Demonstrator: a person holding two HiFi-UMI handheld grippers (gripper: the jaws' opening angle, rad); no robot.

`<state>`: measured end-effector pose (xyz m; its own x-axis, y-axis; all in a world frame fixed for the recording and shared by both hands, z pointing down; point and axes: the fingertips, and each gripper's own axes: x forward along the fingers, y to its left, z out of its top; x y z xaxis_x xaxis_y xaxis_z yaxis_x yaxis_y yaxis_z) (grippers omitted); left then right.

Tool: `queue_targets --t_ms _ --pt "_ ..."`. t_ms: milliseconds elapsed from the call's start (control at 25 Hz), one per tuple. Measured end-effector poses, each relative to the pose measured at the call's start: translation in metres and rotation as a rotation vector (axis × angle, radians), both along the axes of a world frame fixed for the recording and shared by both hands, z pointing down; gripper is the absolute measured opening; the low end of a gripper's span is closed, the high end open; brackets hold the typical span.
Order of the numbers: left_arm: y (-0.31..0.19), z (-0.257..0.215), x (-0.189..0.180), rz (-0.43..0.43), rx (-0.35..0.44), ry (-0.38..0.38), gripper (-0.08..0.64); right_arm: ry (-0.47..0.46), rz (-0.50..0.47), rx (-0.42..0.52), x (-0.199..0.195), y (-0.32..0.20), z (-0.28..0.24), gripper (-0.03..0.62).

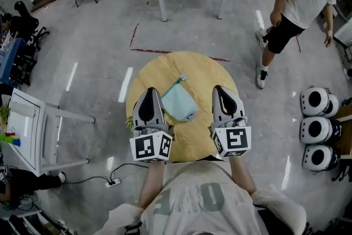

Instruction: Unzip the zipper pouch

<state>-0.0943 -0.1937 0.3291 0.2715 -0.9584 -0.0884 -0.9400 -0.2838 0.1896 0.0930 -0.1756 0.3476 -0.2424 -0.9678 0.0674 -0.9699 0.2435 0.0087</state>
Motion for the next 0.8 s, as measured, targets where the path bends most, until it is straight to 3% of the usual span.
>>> queue_targets --t_ms 280,560,800 --pt "-0.014 0.021 -0.005 0.032 -0.074 0.112 0.039 0.016 -0.027 -0.009 0.0 -0.004 0.002 0.029" --pt "-0.028 0.081 -0.015 0.031 -0.21 0.235 0.141 0.036 0.0 -0.04 0.012 -0.001 0.013 0.029" --pt "-0.035 0.155 -0.028 -0.017 -0.359 0.398 0.216 0.05 0.031 -0.077 0.021 0.001 0.024 0.029"
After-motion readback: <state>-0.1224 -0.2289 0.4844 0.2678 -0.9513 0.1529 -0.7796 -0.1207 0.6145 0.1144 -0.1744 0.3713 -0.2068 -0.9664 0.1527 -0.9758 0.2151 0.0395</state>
